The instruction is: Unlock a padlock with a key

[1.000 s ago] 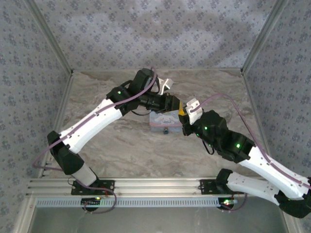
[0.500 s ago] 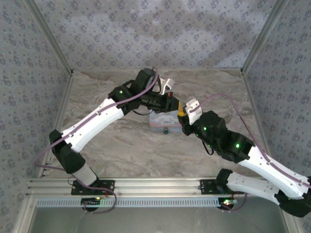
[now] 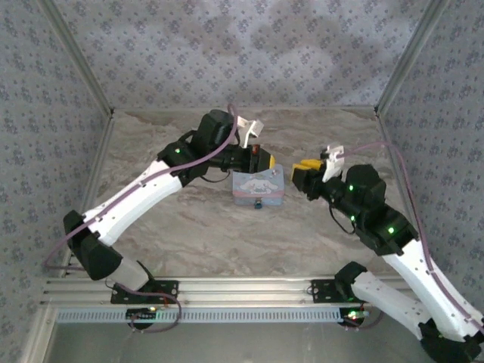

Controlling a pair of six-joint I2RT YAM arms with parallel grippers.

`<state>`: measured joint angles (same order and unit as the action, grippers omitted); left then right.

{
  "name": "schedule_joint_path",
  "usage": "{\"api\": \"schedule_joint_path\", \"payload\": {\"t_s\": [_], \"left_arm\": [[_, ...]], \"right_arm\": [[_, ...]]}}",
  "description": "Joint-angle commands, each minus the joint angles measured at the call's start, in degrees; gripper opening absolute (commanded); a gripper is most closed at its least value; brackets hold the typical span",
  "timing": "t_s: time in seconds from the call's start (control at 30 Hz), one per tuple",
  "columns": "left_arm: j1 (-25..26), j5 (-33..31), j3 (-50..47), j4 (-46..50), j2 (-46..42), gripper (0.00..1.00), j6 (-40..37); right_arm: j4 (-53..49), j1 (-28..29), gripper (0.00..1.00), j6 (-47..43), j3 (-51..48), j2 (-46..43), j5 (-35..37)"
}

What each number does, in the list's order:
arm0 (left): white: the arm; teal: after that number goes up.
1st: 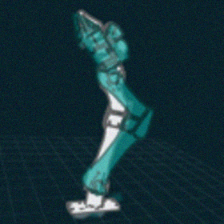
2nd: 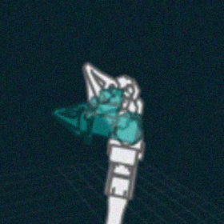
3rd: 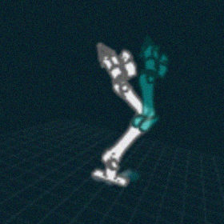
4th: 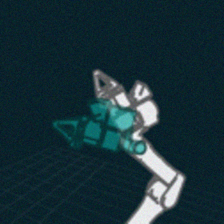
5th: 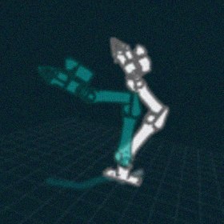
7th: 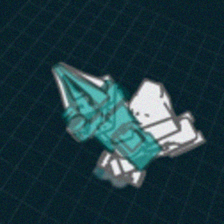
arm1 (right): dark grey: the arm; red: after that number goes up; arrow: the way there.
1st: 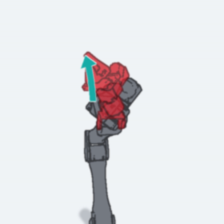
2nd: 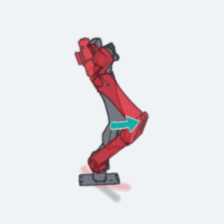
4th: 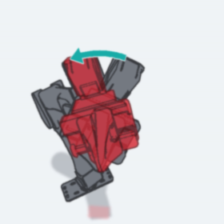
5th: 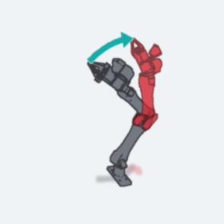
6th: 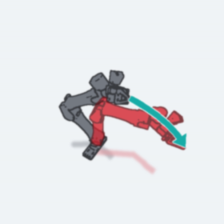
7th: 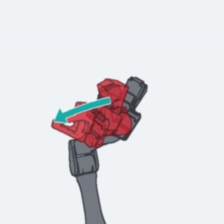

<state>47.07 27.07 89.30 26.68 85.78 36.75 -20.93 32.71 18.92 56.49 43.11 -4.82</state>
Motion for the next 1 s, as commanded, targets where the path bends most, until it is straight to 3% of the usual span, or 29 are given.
{"api": "schedule_joint_path", "payload": {"t_s": [0.0,0.13,0.33,0.47,0.57,0.97], "left_arm": [[-0.9,-0.9,-3.6,-10.1,-4.5,0.0,-2.6],[-1.4,-1.5,-8.4,-16.2,-8.1,0.0,-2.2],[-1.6,0.3,-11.0,-21.5,-10.6,0.0,-2.3],[-1.6,2.2,-11.9,-25.2,-10.9,0.0,-1.9],[-1.6,3.6,-12.2,-27.4,-11.0,0.0,-1.4],[-1.6,4.4,-13.9,-30.4,-12.2,0.0,-1.3]], "right_arm": [[10.6,-8.1,0.34,13.7,-2.6,1.8,-21.7],[24.0,-12.6,0.37,24.8,-6.7,3.5,-30.8],[40.7,-13.9,0.44,39.3,-10.8,6.1,-35.2],[50.3,-13.8,0.54,47.7,-12.7,8.6,-36.6],[53.8,-13.3,0.56,50.8,-13.3,9.7,-37.0],[62.0,-9.2,0.47,56.8,-13.7,13.7,-38.1]]}}
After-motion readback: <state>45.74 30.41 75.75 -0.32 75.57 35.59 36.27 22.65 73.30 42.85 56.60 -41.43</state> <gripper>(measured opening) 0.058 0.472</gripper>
